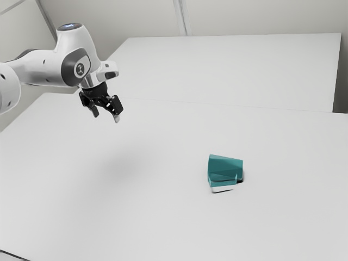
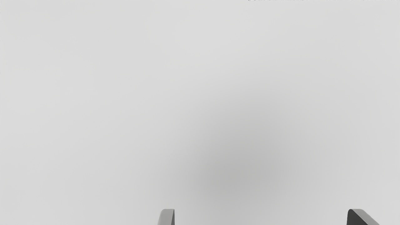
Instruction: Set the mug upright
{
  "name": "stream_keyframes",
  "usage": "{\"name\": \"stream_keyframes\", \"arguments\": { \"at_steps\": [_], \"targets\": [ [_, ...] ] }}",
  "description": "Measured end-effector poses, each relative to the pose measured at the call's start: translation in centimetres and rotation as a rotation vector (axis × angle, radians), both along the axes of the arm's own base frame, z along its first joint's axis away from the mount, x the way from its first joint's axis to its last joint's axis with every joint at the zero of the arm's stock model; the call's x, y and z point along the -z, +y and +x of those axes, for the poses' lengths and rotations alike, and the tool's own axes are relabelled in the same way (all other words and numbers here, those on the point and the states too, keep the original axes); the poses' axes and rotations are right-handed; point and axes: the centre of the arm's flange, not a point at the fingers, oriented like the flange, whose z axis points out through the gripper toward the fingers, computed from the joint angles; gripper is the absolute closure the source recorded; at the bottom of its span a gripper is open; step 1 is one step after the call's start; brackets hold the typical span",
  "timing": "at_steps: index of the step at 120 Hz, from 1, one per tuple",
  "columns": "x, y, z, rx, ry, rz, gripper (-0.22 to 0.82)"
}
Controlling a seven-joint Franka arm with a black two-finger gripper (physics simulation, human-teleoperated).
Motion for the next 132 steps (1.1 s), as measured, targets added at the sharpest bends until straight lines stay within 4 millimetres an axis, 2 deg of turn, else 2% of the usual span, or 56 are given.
{"name": "stream_keyframes", "arguments": {
  "at_steps": [18,24,41,49,96,120,132],
  "targets": [
    [-0.5,-0.3,-0.1,0.000,-0.014,-0.003,0.00],
    [-1.0,-1.4,-0.7,0.013,-0.023,-0.017,0.00],
    [-0.9,-5.3,-1.7,0.036,-0.035,-0.097,0.00],
    [-0.2,-7.2,-2.4,0.037,-0.025,-0.144,0.00],
    [6.6,-17.5,-6.1,0.014,0.063,-0.360,0.00],
    [8.1,-22.5,-7.2,0.019,0.076,-0.424,0.00],
    [9.1,-24.0,-7.4,0.015,0.083,-0.438,0.00]
  ]
}}
